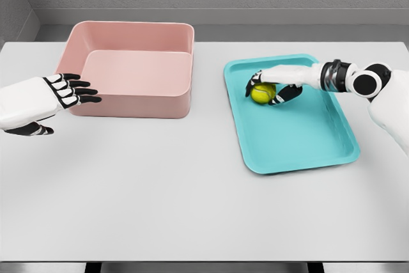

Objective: Put the tennis from the blue tray into the pink basket with both arms

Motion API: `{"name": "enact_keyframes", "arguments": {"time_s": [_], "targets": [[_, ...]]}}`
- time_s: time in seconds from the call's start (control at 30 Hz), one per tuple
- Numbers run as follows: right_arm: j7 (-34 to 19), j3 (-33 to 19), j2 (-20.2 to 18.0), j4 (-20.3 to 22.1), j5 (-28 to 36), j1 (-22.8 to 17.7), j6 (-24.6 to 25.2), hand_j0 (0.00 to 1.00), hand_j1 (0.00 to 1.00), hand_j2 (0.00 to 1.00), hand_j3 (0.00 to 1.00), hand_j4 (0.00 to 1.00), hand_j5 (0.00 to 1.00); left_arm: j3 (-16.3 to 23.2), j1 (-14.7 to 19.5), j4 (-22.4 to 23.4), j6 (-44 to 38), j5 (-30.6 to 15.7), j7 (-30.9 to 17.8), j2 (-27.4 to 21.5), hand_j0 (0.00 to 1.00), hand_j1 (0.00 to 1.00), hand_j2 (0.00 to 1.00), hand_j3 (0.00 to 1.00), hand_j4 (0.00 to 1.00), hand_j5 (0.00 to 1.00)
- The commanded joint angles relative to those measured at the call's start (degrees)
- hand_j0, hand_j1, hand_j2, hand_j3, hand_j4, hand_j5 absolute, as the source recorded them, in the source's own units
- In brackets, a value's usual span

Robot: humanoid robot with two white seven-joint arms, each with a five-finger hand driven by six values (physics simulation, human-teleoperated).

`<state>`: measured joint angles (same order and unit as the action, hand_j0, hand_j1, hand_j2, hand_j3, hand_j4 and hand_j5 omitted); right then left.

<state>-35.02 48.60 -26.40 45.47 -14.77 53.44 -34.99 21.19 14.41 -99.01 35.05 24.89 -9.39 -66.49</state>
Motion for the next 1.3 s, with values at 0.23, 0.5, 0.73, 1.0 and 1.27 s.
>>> {"name": "enact_keyframes", "arguments": {"time_s": [0.23, 0.5, 0.73, 1.0, 1.27], "targets": [[0.0, -0.4, -0.4, 1.5, 0.1, -0.1, 0.0, 0.56, 0.56, 0.56, 0.56, 0.56, 0.56, -0.1, 0.1, 0.0, 0.0, -0.4, 0.1, 0.0, 1.00, 1.00, 1.00, 1.00, 1.00, 1.00], [0.0, -2.5, -3.0, 5.5, 0.4, 0.0, 0.0, 0.56, 0.56, 0.56, 0.56, 0.56, 0.56, -0.1, 0.0, 0.0, 0.0, -0.3, 0.1, 0.0, 1.00, 1.00, 1.00, 1.00, 1.00, 1.00], [0.0, -4.4, -8.1, 13.0, 0.8, -1.7, 0.0, 0.53, 0.53, 0.53, 0.53, 0.53, 0.53, -0.1, -0.1, -0.2, 0.0, -0.4, 0.1, 0.0, 1.00, 1.00, 1.00, 1.00, 1.00, 1.00], [0.0, -7.5, -13.9, 26.5, 0.8, -7.6, 0.0, 0.52, 0.52, 0.52, 0.52, 0.52, 0.52, -0.2, 0.0, -0.1, 0.0, -0.4, 0.1, -0.2, 1.00, 1.00, 1.00, 1.00, 1.00, 1.00], [0.0, -7.9, -15.4, 33.3, 2.8, -9.8, 0.0, 0.50, 0.50, 0.50, 0.50, 0.50, 0.50, -0.1, -0.1, -0.2, 0.0, -0.4, 0.0, -0.2, 1.00, 1.00, 1.00, 1.00, 1.00, 1.00]]}}
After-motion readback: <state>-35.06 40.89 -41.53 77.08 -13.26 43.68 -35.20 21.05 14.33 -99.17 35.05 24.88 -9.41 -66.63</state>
